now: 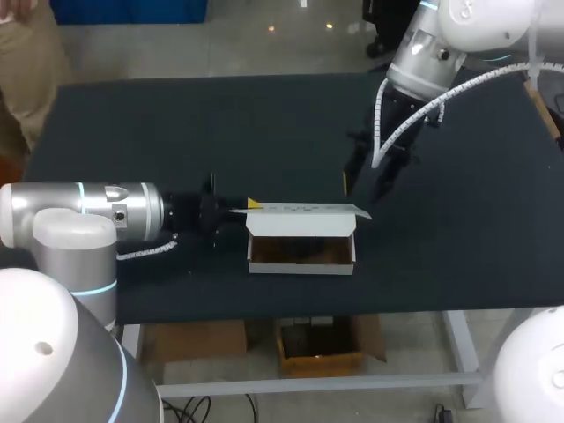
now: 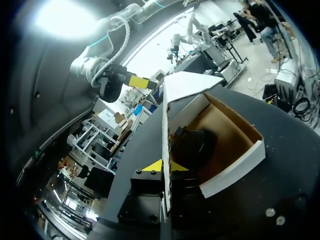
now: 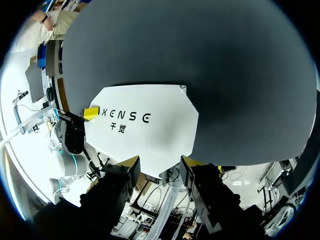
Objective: Assemble the packaging by folding the flat box into shape, placing the metal phone stand inside, and closing the box properly
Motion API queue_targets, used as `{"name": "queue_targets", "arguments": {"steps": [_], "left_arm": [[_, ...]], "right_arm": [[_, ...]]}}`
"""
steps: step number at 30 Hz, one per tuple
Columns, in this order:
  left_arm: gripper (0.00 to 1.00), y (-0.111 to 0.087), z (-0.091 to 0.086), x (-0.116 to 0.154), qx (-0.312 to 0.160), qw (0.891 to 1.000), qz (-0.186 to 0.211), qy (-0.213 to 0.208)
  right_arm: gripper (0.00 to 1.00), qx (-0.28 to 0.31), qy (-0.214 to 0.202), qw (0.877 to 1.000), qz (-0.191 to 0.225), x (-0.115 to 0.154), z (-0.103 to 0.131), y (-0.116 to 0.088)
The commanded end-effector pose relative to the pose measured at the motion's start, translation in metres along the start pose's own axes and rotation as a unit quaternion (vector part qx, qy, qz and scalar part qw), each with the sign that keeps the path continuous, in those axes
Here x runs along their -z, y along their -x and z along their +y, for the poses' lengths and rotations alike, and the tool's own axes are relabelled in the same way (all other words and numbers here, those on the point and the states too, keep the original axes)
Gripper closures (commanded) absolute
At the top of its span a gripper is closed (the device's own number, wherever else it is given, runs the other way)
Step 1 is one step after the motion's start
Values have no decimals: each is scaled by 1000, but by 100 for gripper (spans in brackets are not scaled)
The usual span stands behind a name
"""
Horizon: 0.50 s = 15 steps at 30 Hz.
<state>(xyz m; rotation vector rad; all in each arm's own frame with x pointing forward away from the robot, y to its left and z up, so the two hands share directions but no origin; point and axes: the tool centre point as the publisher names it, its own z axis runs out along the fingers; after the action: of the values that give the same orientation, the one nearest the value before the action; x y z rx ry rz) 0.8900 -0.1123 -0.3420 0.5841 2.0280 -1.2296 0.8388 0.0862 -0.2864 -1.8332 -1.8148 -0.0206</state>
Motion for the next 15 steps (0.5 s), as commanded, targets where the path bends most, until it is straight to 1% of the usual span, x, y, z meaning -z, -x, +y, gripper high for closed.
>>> {"name": "queue_targets", "arguments": {"steps": [1,8,15], "left_arm": [[100,-7,2,0,-5,1000,-7,-1],[100,-13,2,-1,-20,1000,-10,-4],[100,-15,3,0,-28,1000,-13,-4]], "right_arm": [[51,1,1,1000,-3,-8,-1,1],[52,11,-2,1000,-4,-18,3,1],[52,20,-3,1000,-5,-29,4,1]]}}
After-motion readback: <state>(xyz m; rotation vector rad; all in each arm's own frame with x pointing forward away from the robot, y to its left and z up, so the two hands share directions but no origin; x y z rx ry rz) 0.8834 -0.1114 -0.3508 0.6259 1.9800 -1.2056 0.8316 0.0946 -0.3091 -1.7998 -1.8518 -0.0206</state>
